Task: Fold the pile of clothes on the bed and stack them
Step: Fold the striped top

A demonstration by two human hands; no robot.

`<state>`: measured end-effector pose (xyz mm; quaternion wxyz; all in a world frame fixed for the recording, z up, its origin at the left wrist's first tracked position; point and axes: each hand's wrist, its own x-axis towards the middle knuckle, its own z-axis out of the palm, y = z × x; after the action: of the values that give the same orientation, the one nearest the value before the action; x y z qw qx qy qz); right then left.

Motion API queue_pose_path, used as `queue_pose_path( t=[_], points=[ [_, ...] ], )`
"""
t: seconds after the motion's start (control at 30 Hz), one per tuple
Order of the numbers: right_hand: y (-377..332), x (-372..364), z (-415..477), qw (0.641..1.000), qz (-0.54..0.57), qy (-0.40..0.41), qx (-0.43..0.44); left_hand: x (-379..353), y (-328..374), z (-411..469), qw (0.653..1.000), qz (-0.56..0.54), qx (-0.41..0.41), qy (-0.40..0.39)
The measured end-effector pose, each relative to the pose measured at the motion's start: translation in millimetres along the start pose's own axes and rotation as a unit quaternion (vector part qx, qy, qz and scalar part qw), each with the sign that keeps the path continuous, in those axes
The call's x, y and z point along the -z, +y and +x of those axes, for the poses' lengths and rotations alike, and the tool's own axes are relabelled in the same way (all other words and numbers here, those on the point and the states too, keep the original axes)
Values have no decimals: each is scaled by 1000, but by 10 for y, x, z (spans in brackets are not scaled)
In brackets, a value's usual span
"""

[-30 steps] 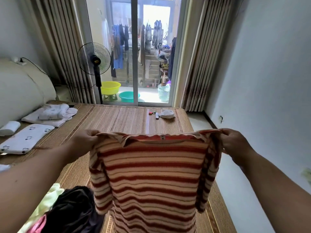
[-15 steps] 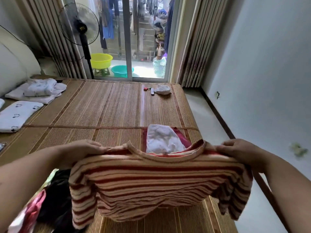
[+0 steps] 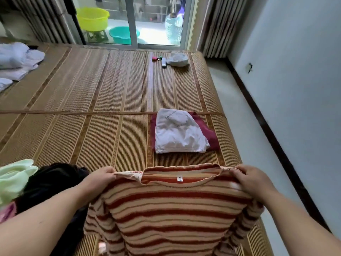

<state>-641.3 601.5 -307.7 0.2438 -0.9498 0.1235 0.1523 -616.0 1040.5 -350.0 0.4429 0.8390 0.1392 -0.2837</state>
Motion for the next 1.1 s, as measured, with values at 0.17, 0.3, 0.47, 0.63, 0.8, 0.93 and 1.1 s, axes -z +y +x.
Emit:
queue_pose_path(
  t=[0.17, 0.3, 0.47, 0.63, 0.8, 0.93, 1.1],
  points=[
    [301, -774, 963, 979, -196, 51, 19, -359, -270, 1070, 975, 176, -35, 127],
    [495, -1316, 1768, 963, -247, 100, 42, -677, -363, 1936, 945, 240, -59, 213],
    [628, -2048, 2269, 966, -189, 174, -18, -1253, -599, 2581, 926, 241, -59, 286],
    [639, -2940, 1862, 991, -120, 61, 14, -2012, -1106, 2413, 902, 389, -150, 117],
    [801, -3252, 1942, 984, -179, -11, 2, -2233, -1366, 2489, 884, 450, -108, 65],
    [775, -3107, 2316, 983, -179, -45, 9, -2158, -1192, 2680, 878, 459, -119, 63],
    [585, -2984, 2185, 984, -168, -66, -4, -1951, -1027, 2657, 884, 457, -100, 11]
  ],
)
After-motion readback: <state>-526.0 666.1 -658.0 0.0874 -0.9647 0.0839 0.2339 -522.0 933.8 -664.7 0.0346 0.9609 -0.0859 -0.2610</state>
